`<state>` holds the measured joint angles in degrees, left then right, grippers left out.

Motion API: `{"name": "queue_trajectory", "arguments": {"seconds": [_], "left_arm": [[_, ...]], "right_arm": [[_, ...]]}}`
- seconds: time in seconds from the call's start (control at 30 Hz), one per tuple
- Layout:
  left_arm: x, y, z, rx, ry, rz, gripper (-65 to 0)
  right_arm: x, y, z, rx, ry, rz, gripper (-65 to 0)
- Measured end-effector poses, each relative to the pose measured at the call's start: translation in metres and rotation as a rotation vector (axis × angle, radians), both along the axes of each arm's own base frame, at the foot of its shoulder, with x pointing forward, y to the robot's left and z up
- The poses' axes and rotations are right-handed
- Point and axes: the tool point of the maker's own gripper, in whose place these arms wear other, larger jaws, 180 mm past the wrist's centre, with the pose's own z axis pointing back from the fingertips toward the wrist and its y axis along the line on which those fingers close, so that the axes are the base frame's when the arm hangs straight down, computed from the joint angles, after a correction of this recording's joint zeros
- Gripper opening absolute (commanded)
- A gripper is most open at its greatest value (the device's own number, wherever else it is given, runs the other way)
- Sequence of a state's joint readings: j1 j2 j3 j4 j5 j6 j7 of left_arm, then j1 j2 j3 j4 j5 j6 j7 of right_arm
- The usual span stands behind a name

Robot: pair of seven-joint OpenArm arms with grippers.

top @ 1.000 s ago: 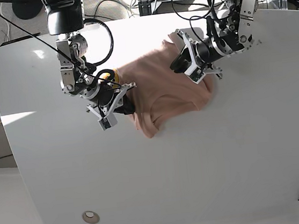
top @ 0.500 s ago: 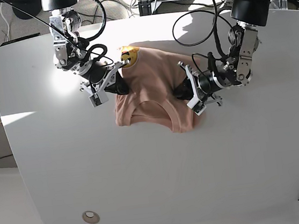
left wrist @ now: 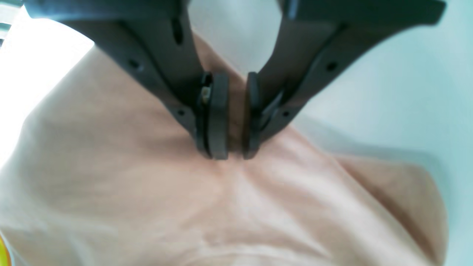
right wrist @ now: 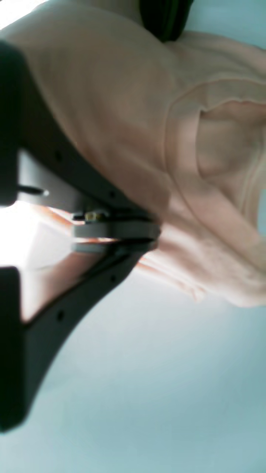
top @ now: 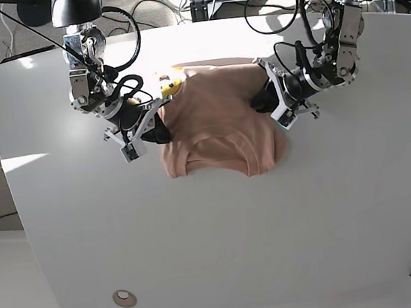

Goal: Fold the T-shirt properly

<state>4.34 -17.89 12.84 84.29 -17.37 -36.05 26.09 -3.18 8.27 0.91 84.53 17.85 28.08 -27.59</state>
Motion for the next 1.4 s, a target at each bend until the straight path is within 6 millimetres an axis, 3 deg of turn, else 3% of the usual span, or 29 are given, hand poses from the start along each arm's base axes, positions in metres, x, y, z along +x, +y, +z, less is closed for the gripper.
{"name": "queue_trajectory", "arguments": {"seconds": [0.1,0.2,0.33,0.4,0.47,0.57,0.67,0.8,0.97,1.17,1.4], "left_arm": [[0.001,0.003,0.001,0.011,-0.003,0.006,-58.7],[0.001,0.023,0.011,0.034,-0.031,0.061,-58.7],[0.018,0.052,0.054,0.029,-0.164,0.163,-58.7],[0.023,0.066,0.069,-0.005,-0.215,0.289,-58.7],[0.02,0.077,0.077,-0.062,-0.271,0.399,-58.6],[0.015,0.092,0.085,-0.116,-0.354,0.518,-58.6],[0.01,0.116,0.098,-0.146,-0.469,0.66,-58.6],[-0.02,0.123,0.095,-0.169,-0.516,0.726,-58.6],[-0.068,0.129,0.085,-0.155,-0.5,0.754,-58.6],[-0.146,0.129,0.066,-0.117,-0.379,0.77,-58.6],[-0.21,0.121,0.062,-0.12,-0.284,0.854,-58.9]], "right_arm": [[0.001,0.001,0.001,0.001,-0.005,0.004,-65.0],[-0.001,0.001,0.003,-0.013,-0.007,0.008,-65.0],[0.009,0.001,0.047,-0.019,-0.141,-0.011,-65.0],[0.007,-0.014,0.052,-0.121,-0.169,-0.041,-65.0],[-0.003,-0.025,0.049,-0.198,-0.189,-0.061,-65.0],[-0.018,-0.03,0.057,-0.168,-0.293,-0.109,-65.0],[-0.037,-0.055,0.055,-0.164,-0.337,-0.219,-65.0],[-0.078,-0.085,0.046,-0.191,-0.317,-0.297,-65.0],[-0.133,-0.085,0.03,-0.189,-0.237,-0.295,-65.0],[-0.194,-0.088,0.014,-0.144,-0.103,-0.33,-65.0],[-0.266,-0.088,0.015,-0.142,-0.008,-0.337,-65.0]]}}
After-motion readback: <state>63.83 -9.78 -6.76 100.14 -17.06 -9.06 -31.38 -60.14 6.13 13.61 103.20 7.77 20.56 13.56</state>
